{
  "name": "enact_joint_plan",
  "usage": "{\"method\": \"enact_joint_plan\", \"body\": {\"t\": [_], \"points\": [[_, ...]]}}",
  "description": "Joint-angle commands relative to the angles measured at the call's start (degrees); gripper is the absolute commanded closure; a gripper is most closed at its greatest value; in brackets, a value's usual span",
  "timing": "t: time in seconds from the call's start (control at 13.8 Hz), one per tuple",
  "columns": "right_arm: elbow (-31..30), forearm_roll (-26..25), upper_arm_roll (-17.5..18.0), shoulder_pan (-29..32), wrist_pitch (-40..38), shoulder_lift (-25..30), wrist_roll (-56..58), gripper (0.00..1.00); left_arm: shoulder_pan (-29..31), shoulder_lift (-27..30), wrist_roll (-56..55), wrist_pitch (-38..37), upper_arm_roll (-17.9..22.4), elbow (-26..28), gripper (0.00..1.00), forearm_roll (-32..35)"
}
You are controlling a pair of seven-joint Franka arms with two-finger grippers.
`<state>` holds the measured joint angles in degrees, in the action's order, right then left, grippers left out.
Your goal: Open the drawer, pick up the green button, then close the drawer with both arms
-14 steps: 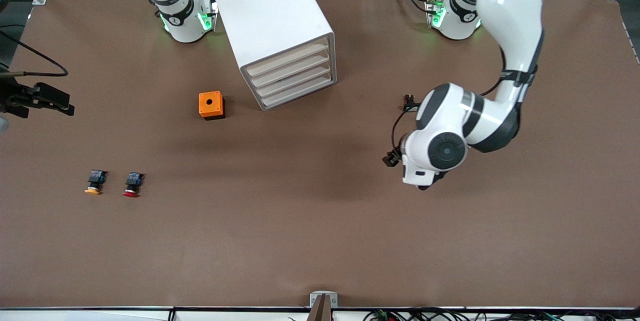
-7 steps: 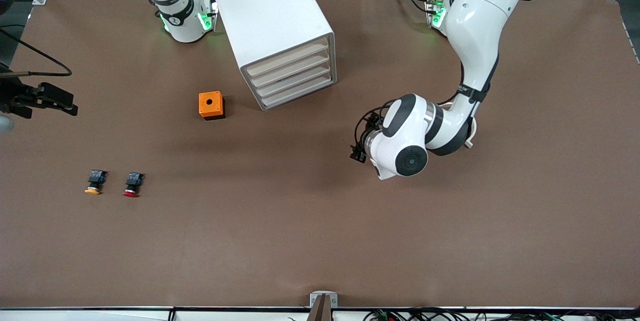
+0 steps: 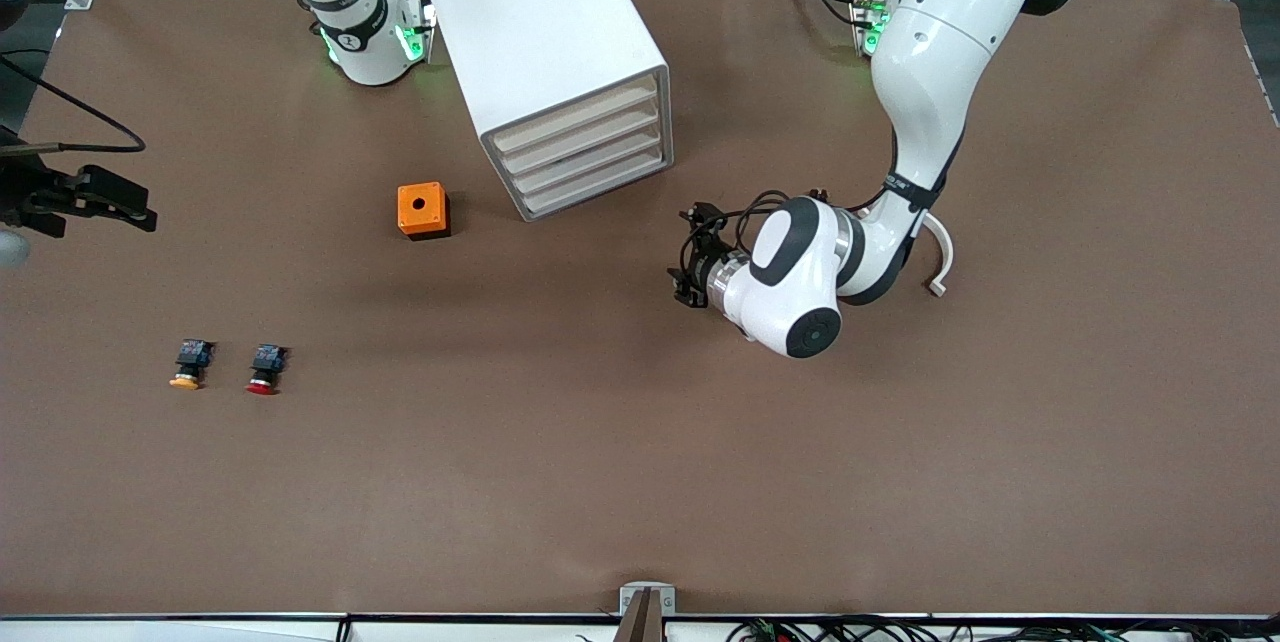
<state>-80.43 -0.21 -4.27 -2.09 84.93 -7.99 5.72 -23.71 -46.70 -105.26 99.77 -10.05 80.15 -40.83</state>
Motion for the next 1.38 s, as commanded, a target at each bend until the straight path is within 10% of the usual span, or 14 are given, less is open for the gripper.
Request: {"method": "enact_joint_plan", "body": {"t": [0.0,1.31], "points": [[1.2,-0.3,0.0,-0.2,-0.4,-0.5,-0.5,0.00,-0.3,-0.6,-6.2,-2.3,0.3,-0.3,0.00,-5.2],[1.2,-0.3,0.0,-0.3,-0.4,-0.5,-0.5,0.00,-9.5,-6.4,-30.3,-9.2,0.1,-0.4,0.40,-8.7]]}}
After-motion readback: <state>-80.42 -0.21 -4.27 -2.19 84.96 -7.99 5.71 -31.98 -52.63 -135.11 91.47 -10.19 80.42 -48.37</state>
